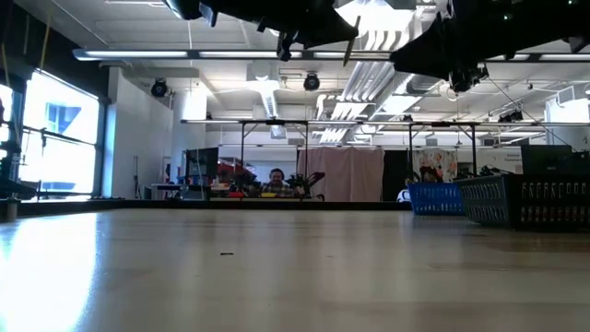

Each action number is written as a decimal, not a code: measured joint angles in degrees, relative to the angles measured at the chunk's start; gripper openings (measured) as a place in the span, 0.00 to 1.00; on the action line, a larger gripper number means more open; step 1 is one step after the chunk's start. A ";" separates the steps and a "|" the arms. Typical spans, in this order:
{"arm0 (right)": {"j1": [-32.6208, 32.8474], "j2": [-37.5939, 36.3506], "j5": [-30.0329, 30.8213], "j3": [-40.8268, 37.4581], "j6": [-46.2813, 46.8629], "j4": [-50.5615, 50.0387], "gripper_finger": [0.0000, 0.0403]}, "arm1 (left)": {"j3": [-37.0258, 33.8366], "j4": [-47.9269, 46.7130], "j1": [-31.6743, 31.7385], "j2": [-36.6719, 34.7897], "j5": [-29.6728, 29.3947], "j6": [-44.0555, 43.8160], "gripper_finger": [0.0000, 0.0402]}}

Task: Sort crayons
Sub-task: Put the yellow crayon into the blue bin, then put the red crayon into the black bin

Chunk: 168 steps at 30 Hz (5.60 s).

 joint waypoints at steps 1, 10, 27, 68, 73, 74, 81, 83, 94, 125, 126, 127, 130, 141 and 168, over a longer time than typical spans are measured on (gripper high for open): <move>0.00 0.42 0.01 0.00 0.01 1.24 0.23 | 0.00 0.52 -0.06 0.05 -0.29 -0.53 0.00; 0.01 4.35 -1.28 1.53 -0.32 4.57 0.23 | -0.12 6.94 -0.76 3.60 -6.10 -4.86 0.00; -3.26 11.82 -5.19 7.91 -2.26 5.78 0.43 | 0.02 8.66 -1.12 4.20 0.77 -3.82 0.00; -13.36 0.52 -1.32 12.02 -5.80 -22.68 0.03 | 0.01 6.25 -1.06 4.15 2.46 3.19 0.14; -23.19 -2.31 3.24 12.00 -0.06 -38.20 0.03 | 0.02 6.27 -1.09 4.15 2.40 2.79 0.17; -25.62 -2.13 3.01 12.00 0.92 -40.12 0.03 | 0.02 6.29 -1.08 4.15 2.39 2.74 0.17; -41.53 4.77 -5.52 11.96 1.79 -42.72 0.05 | 0.02 6.22 -1.31 4.15 2.39 -1.33 0.17; -44.64 7.74 -9.52 11.93 1.45 -43.10 0.08 | 0.02 5.64 -1.63 4.15 2.86 -2.67 0.17; -47.38 14.61 -19.93 11.91 -2.64 -42.85 0.14 | 0.02 -0.47 -3.41 4.14 3.34 -1.68 0.17; -11.34 4.99 -27.81 11.96 -4.14 -27.45 0.15 | -0.24 -70.74 -37.42 -7.47 22.17 -92.88 0.17; -10.99 5.12 -27.28 11.95 -4.10 -27.58 0.15 | -0.23 -70.17 -38.81 -7.15 21.40 -95.11 0.17; -10.69 5.30 -27.09 11.93 -3.92 -27.56 0.15 | -0.13 -69.37 -39.96 -6.50 21.20 -97.16 0.17; -9.87 6.14 -27.00 11.93 -2.23 -26.76 0.15 | -0.24 -67.86 -43.02 -3.41 21.85 -101.44 0.17; -6.85 10.47 -27.10 11.93 2.59 -24.70 0.15 | 3.80 -59.99 -46.95 9.97 25.31 -104.16 0.17; -1.38 17.10 -27.16 11.91 8.87 -21.56 0.15 | 6.84 -67.04 -48.36 13.62 25.70 -102.28 0.17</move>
